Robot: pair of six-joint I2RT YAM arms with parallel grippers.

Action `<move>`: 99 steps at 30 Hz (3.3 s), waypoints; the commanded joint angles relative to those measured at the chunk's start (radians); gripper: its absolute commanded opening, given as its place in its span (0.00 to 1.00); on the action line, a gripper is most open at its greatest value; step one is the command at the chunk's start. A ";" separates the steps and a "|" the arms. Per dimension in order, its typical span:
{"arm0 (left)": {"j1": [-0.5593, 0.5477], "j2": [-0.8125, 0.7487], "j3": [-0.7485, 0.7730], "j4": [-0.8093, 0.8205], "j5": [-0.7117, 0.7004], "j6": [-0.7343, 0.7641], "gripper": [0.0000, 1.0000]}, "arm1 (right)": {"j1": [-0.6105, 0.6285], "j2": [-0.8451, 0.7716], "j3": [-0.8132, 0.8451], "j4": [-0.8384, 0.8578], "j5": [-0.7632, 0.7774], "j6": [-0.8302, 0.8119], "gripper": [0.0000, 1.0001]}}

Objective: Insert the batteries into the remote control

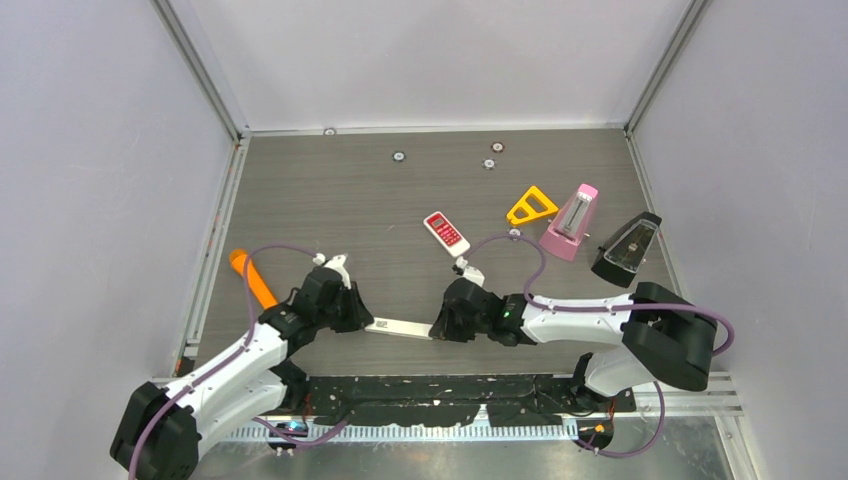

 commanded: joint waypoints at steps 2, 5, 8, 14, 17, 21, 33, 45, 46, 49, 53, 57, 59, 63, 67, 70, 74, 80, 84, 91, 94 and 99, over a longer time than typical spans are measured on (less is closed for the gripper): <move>-0.011 0.010 -0.070 0.047 0.105 -0.028 0.00 | 0.004 0.014 -0.065 0.153 0.007 0.082 0.07; -0.011 0.003 -0.097 0.093 0.141 -0.057 0.00 | 0.004 0.008 -0.094 0.205 0.009 0.113 0.05; -0.010 0.003 -0.114 0.122 0.161 -0.073 0.00 | 0.004 0.008 -0.105 0.223 0.016 0.137 0.05; -0.011 -0.014 -0.074 0.055 0.098 -0.056 0.00 | 0.004 -0.012 -0.086 0.185 0.030 0.117 0.05; -0.010 -0.038 -0.007 -0.041 0.001 -0.029 0.10 | 0.004 -0.061 -0.077 0.141 0.062 0.074 0.11; -0.008 -0.060 0.114 -0.159 -0.110 0.021 0.29 | 0.004 -0.177 -0.039 0.055 0.106 -0.011 0.30; 0.001 -0.127 0.351 -0.344 -0.234 0.124 0.64 | 0.006 -0.239 0.114 -0.063 0.004 -0.592 0.74; 0.002 -0.426 0.395 -0.498 -0.336 0.090 0.77 | 0.051 0.111 0.276 -0.133 -0.079 -1.083 0.79; 0.002 -0.439 0.399 -0.505 -0.336 0.089 0.77 | 0.052 0.137 0.291 -0.136 -0.080 -1.097 0.79; 0.002 -0.468 0.405 -0.523 -0.338 0.089 0.78 | 0.056 0.177 0.310 -0.134 -0.100 -1.134 0.77; 0.002 -0.485 0.410 -0.543 -0.339 0.090 0.79 | 0.071 0.246 0.333 -0.138 -0.096 -1.152 0.70; 0.001 -0.493 0.419 -0.556 -0.338 0.095 0.80 | 0.091 0.292 0.347 -0.139 -0.044 -1.168 0.51; 0.001 -0.495 0.425 -0.564 -0.339 0.096 0.80 | 0.099 0.297 0.345 -0.129 -0.007 -1.163 0.39; 0.001 -0.492 0.438 -0.577 -0.342 0.088 0.80 | 0.096 0.273 0.340 -0.098 0.056 -1.115 0.22; 0.001 -0.492 0.444 -0.591 -0.344 0.078 0.80 | 0.048 0.241 0.354 -0.083 0.133 -1.029 0.18; 0.001 -0.490 0.453 -0.612 -0.336 0.074 0.82 | -0.008 0.230 0.370 -0.081 0.191 -0.966 0.18; 0.001 -0.459 0.476 -0.656 -0.276 0.072 0.85 | -0.114 0.277 0.423 -0.094 0.235 -0.939 0.19; 0.001 -0.409 0.489 -0.719 -0.217 0.039 1.00 | -0.171 0.407 0.536 -0.091 0.207 -1.024 0.19; 0.001 -0.372 0.504 -0.791 -0.250 -0.033 1.00 | -0.188 0.486 0.611 -0.119 0.190 -1.031 0.20; 0.001 -0.359 0.529 -0.857 -0.322 -0.090 1.00 | -0.202 0.527 0.662 -0.161 0.197 -0.988 0.37; 0.002 -0.384 0.545 -0.852 -0.398 -0.021 1.00 | -0.205 0.519 0.673 -0.193 0.192 -0.981 0.62; 0.002 -0.513 0.495 -0.759 -0.394 0.015 1.00 | -0.206 0.392 0.629 -0.175 0.179 -0.962 1.00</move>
